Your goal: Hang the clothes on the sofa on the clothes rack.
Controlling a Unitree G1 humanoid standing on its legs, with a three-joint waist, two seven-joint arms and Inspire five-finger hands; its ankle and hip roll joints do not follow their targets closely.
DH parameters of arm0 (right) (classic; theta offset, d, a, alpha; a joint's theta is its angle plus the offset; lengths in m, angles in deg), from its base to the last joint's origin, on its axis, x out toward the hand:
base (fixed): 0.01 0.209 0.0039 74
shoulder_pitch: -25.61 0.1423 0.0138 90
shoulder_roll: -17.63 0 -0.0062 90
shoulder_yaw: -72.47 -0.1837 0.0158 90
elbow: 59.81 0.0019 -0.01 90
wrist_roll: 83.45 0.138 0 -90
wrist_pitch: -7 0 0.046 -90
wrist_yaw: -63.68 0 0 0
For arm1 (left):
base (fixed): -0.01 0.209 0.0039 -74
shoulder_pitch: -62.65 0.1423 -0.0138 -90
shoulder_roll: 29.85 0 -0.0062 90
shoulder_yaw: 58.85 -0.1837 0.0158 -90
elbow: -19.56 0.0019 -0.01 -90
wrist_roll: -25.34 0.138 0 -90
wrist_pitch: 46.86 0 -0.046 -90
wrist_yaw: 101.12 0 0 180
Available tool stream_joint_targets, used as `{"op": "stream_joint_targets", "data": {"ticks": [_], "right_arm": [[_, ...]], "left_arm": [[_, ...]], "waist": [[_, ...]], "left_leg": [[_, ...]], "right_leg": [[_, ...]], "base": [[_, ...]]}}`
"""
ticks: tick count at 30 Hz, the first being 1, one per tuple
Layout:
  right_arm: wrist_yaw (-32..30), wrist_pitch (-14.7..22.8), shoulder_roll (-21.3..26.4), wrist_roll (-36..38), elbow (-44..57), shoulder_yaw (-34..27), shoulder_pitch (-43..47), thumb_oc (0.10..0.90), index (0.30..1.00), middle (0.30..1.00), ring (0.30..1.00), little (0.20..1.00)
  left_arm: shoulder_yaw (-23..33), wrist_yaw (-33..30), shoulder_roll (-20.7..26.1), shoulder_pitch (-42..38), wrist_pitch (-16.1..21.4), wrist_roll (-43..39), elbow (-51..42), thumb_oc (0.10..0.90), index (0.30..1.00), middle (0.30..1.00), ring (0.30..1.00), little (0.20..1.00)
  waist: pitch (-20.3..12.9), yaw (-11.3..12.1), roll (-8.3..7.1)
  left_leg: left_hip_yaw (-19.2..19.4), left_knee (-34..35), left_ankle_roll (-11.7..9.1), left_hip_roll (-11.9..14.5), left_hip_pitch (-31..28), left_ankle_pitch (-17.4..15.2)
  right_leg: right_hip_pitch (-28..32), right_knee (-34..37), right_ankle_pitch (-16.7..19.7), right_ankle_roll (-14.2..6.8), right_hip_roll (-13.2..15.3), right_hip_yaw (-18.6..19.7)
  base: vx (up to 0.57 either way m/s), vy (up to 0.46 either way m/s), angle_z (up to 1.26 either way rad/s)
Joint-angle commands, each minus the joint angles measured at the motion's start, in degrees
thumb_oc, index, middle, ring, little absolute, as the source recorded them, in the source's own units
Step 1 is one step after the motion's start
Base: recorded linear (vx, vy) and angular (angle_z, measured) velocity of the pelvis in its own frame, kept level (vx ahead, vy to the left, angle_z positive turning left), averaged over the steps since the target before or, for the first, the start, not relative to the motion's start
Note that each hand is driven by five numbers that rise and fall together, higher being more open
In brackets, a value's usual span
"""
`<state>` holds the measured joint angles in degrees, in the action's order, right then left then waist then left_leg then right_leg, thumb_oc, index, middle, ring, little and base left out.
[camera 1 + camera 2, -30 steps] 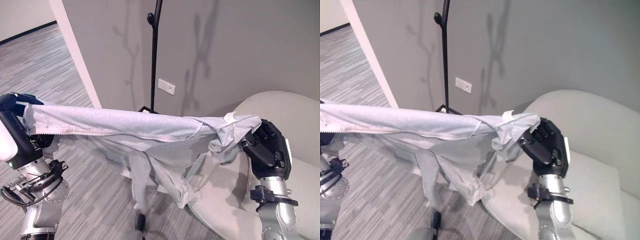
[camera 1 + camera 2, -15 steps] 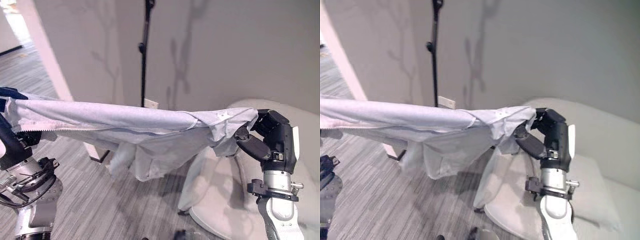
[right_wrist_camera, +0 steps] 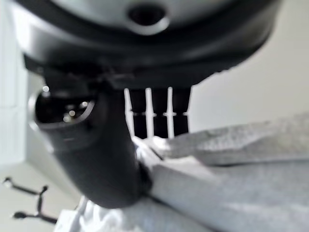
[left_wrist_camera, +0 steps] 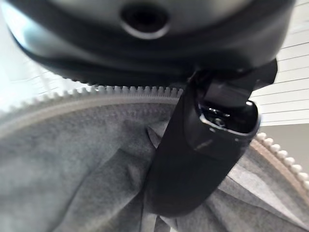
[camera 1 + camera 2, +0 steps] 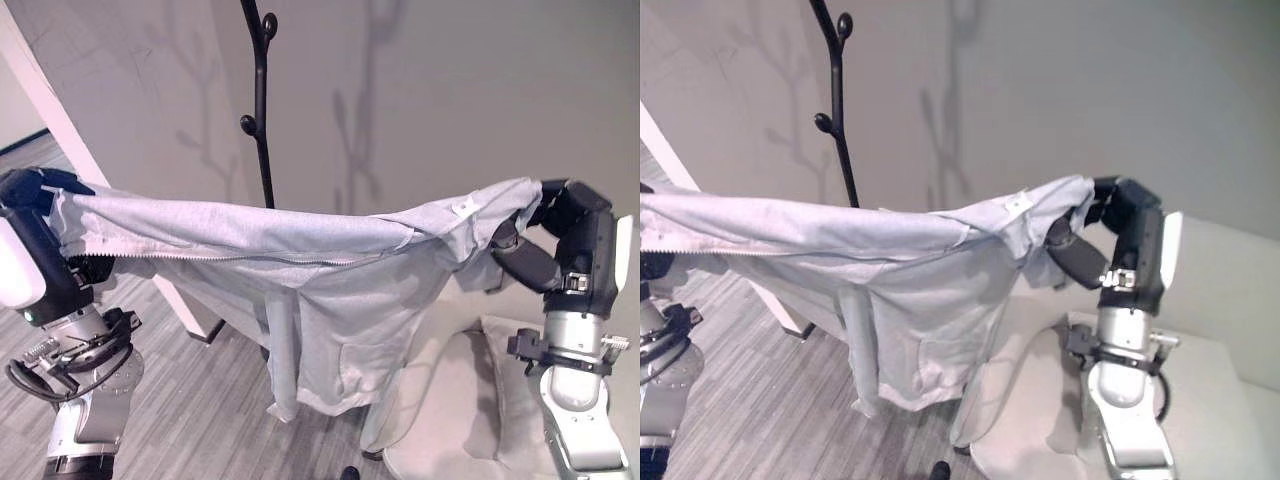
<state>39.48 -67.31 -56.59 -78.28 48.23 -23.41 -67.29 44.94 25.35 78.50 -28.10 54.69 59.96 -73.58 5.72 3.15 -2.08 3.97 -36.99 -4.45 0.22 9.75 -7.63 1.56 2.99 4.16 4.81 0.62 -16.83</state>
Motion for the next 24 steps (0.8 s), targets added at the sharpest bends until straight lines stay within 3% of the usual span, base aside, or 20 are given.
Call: {"op": "stream_joint_targets", "data": {"ticks": [1,2,4,5,6,7,10,14,17,19,20,24], "right_arm": [[-5.7,5.0,1.9,-6.4,0.5,-4.3,6.6,0.400,0.300,0.300,0.300,0.300],[-6.7,5.1,2.6,-7.6,0.3,-4.8,7.2,0.400,0.300,0.300,0.300,0.300],[-8.8,5.7,4.2,-11.1,-0.7,-3.7,9.6,0.400,0.300,0.300,0.300,0.300],[-10.6,4.7,5.4,-12.6,-1.1,-5.6,9.7,0.400,0.300,0.300,0.300,0.300],[-10.7,4.6,5.4,-12.7,-1.1,-5.7,9.7,0.400,0.300,0.300,0.300,0.300],[-12.6,3.5,6.6,-14.5,-3.7,-6.0,11.2,0.400,0.300,0.300,0.300,0.300],[-15.3,0.6,12.4,-20.2,-8.4,-4.3,16.8,0.400,0.300,0.300,0.300,0.300],[-16.6,-0.2,14.2,-21.1,-11.8,-3.2,20.0,0.400,0.300,0.300,0.300,0.300],[-17.9,-3.0,18.1,-21.7,-19.6,0.2,26.1,0.400,0.300,0.300,0.300,0.300],[-18.3,-3.9,19.8,-20.0,-26.7,4.4,31.8,0.400,0.300,0.300,0.300,0.300],[-17.3,-4.4,21.5,-18.2,-32.0,9.2,37.0,0.400,0.300,0.300,0.300,0.300],[-15.0,-5.6,22.8,-16.9,-39.8,15.8,43.0,0.400,0.300,0.300,0.300,0.300]], "left_arm": [[5.9,-6.2,10.5,-7.2,0.0,5.6,-2.4,0.400,0.300,0.300,0.300,0.300],[7.3,-7.4,12.5,-7.6,-0.7,6.7,-2.4,0.400,0.300,0.300,0.300,0.300],[7.4,-8.9,16.3,-8.2,-3.3,8.5,-1.3,0.400,0.300,0.300,0.300,0.300],[7.9,-9.3,19.0,-8.6,-3.2,9.3,-0.2,0.400,0.300,0.300,0.300,0.300],[7.7,-9.4,19.1,-8.9,-3.1,9.3,0.0,0.400,0.300,0.300,0.300,0.300],[8.6,-10.4,22.5,-9.8,-4.7,9.2,3.2,0.400,0.300,0.300,0.300,0.300],[7.5,-9.4,30.7,-10.9,-6.8,9.2,10.1,0.400,0.300,0.300,0.300,0.300],[7.2,-9.3,33.5,-11.2,-7.4,8.2,14.1,0.400,0.300,0.300,0.300,0.300],[3.7,-6.0,37.2,-13.5,-8.8,5.6,22.9,0.400,0.300,0.300,0.300,0.300],[-1.8,-3.5,39.5,-17.5,-9.3,3.7,29.7,0.400,0.300,0.300,0.300,0.300],[-8.2,-0.9,40.3,-22.5,-9.2,1.2,37.3,0.400,0.300,0.300,0.300,0.300],[-17.9,4.1,39.5,-28.7,-7.8,-0.8,45.7,0.400,0.300,0.300,0.300,0.300]], "waist": [[-3.5,-0.3,-2.16],[-4.1,0.2,-1.77],[-4.7,1.6,-0.92],[-5.6,1.3,-0.06],[-5.5,1.1,-0.06],[-7.7,0.9,0.70],[-10.0,1.0,0.13],[-10.4,1.3,-0.20],[-11.0,1.4,-0.38],[-10.8,1.4,-0.36],[-10.5,1.0,-0.29],[-10.0,0.6,-0.36]], "left_leg": [[1.0,16.4,0.8,4.9,-3.9,1.4],[0.1,22.8,0.5,6.6,-4.3,2.1],[-3.8,34.3,-0.6,7.4,-4.7,8.7],[-6.6,39.3,-1.6,7.1,-6.3,9.4],[-6.8,40.3,-1.5,7.0,-6.5,10.4],[-6.8,41.8,-2.1,6.4,-8.6,10.3],[-4.8,42.0,-0.3,3.4,-11.1,8.2],[-3.6,42.0,0.8,2.1,-12.0,7.3],[-2.5,42.0,2.3,0.5,-13.5,6.1],[-2.1,42.0,3.1,-0.3,-14.3,5.6],[-1.7,42.0,3.7,-0.9,-15.0,5.4],[-1.1,41.9,4.2,-1.4,-15.8,5.0]], "right_leg": [[3.1,1.4,-3.5,-9.3,4.1,3.1],[3.5,1.6,-4.0,-10.2,4.3,3.6],[3.4,1.5,-4.5,-10.6,4.2,4.6],[4.1,1.4,-5.0,-10.8,4.2,5.6],[4.0,1.4,-4.7,-10.8,4.3,5.4],[4.6,1.3,-4.8,-11.4,5.2,5.2],[5.0,0.5,-4.3,-13.3,8.7,6.5],[4.4,-0.6,-4.2,-14.1,10.2,7.4],[4.3,-2.7,-4.2,-15.3,12.1,8.1],[4.1,-4.5,-4.2,-15.9,13.1,8.2],[3.7,-6.0,-3.8,-16.2,13.7,8.4],[3.5,-7.4,-2.9,-16.7,14.4,8.2]], "base": [[0.17,0.227,0.01],[0.15,0.249,-0.01],[0.18,0.246,-0.18],[0.16,0.194,-0.44],[0.24,0.285,-0.58],[0.19,0.249,-0.47],[0.21,0.370,-0.15],[0.07,0.170,-0.18],[0.10,0.226,0.01],[0.06,0.196,0.00],[0.04,0.190,0.09],[0.02,0.105,0.05]]}}
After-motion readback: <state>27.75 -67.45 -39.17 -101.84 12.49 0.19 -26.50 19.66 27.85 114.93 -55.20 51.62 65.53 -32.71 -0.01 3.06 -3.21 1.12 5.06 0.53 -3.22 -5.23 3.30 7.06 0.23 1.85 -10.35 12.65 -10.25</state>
